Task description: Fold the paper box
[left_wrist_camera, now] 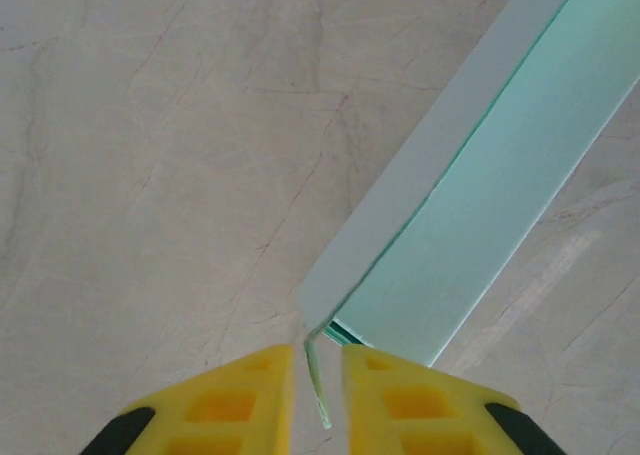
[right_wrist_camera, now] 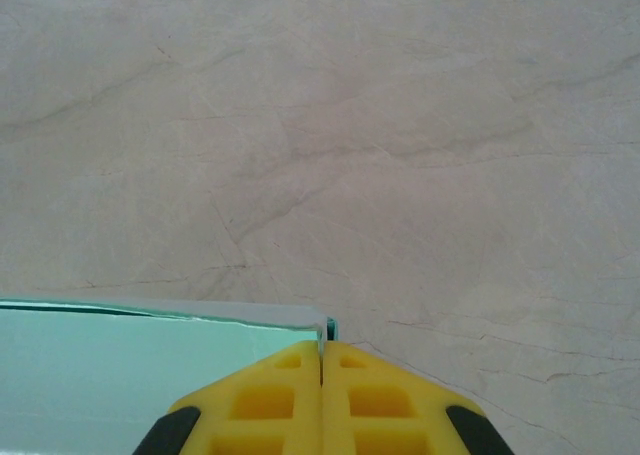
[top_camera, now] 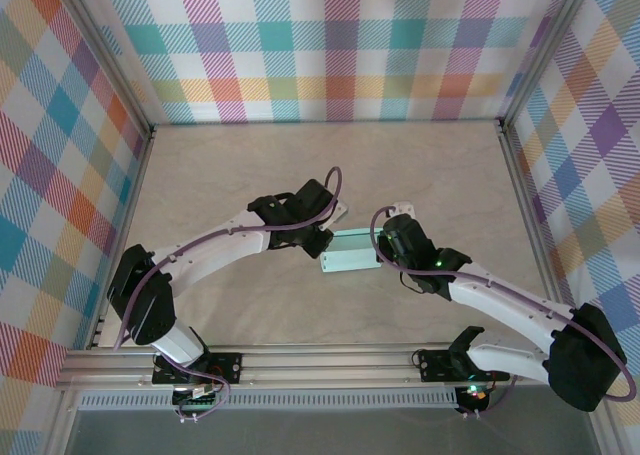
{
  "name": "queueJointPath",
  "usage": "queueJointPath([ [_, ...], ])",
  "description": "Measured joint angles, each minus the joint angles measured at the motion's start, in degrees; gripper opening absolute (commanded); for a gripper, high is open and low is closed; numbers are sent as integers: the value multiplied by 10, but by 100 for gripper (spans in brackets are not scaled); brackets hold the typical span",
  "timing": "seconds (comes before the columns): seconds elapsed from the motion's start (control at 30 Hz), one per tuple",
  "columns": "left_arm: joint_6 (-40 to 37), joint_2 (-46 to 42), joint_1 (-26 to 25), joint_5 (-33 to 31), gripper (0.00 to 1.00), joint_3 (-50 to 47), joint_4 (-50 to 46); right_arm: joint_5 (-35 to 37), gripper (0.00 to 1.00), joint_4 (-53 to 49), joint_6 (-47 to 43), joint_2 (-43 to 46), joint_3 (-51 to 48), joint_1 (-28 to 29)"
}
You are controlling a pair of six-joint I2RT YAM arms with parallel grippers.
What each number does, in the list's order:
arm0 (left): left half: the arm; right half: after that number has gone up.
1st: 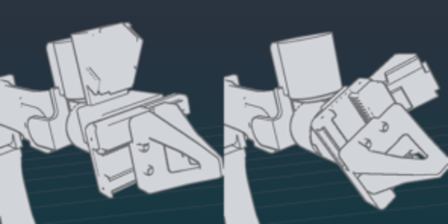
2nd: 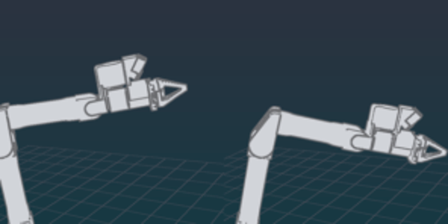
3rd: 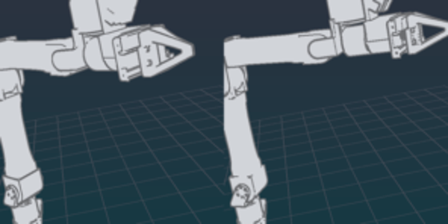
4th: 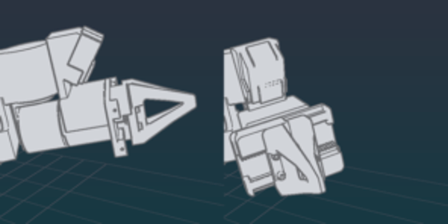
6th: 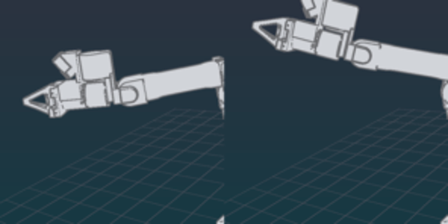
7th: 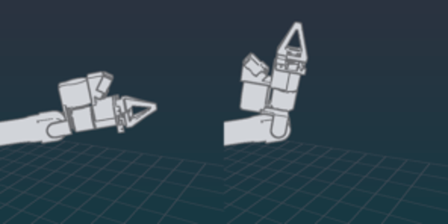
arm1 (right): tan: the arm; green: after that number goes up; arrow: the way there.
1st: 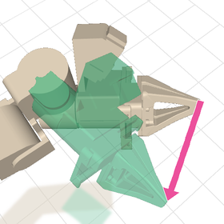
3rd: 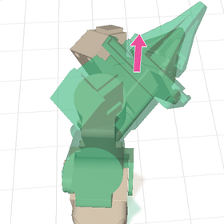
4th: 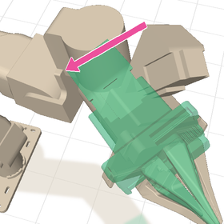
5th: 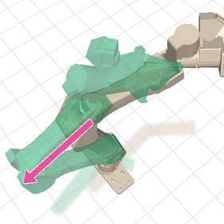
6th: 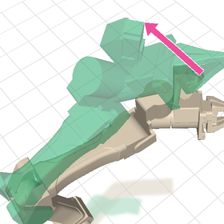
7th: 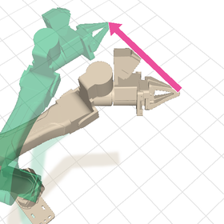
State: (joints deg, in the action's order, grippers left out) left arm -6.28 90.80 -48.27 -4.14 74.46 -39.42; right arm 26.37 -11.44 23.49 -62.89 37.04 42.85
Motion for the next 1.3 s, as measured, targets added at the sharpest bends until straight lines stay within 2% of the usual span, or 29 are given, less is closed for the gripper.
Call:
queueJointPath([
  [0.23, 6, 1, 0, -1, 20, 6, 3, 0, 3, 3, 0, -4, 1, 0],
  [0.43, 7, 17, 0, -15, 12, 7, 3, -1, 3, 9, 0, -8, 2, 0],
  [0.6, 9, 17, 0, -16, 17, 7, 3, -1, 2, 9, 0, -8, 2, 0],
  [1.3, 9, 8, 0, -25, 20, 7, 3, -1, 3, 8, 0, -8, 2, 0],
])
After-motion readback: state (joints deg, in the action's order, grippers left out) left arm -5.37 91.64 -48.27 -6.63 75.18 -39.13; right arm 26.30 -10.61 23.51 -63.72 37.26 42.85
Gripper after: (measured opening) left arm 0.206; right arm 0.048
